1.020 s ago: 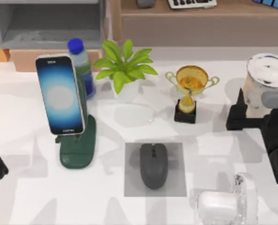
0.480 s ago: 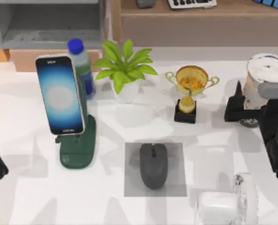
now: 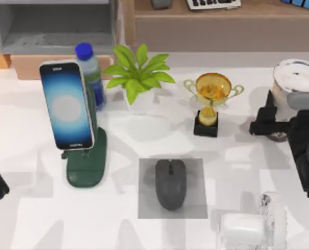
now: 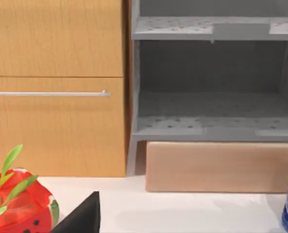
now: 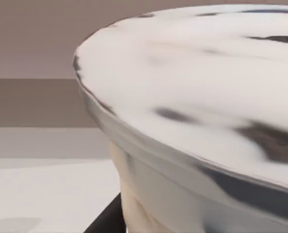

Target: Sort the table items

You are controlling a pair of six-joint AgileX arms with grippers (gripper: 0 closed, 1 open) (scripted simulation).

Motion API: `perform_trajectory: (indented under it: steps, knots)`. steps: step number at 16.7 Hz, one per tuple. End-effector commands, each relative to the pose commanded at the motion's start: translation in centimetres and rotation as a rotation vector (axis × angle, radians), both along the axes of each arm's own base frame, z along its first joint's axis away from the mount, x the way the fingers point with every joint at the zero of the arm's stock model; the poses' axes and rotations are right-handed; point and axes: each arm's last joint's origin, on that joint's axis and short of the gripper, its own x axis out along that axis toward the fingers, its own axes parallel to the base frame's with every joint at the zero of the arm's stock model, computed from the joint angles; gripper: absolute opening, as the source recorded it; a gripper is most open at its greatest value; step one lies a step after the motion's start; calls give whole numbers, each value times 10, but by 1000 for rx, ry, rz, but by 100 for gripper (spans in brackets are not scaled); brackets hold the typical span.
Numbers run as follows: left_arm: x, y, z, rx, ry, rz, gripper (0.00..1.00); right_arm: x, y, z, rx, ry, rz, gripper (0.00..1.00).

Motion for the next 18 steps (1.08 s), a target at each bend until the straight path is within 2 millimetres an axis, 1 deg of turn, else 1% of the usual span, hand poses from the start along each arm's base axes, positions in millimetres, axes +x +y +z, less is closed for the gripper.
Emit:
perform_trajectory:
  steps: [4, 5, 13, 18]
  knots:
    - [0, 0, 0, 0, 0, 0, 100, 0, 0, 0, 0, 0, 0, 2]
    - [0, 0, 0, 0, 0, 0, 100, 0, 0, 0, 0, 0, 0, 0]
    - [0, 0, 0, 0, 0, 0, 100, 0, 0, 0, 2, -1, 0, 0]
    - [0, 0, 0, 0, 0, 0, 100, 0, 0, 7, 2, -1, 0, 0]
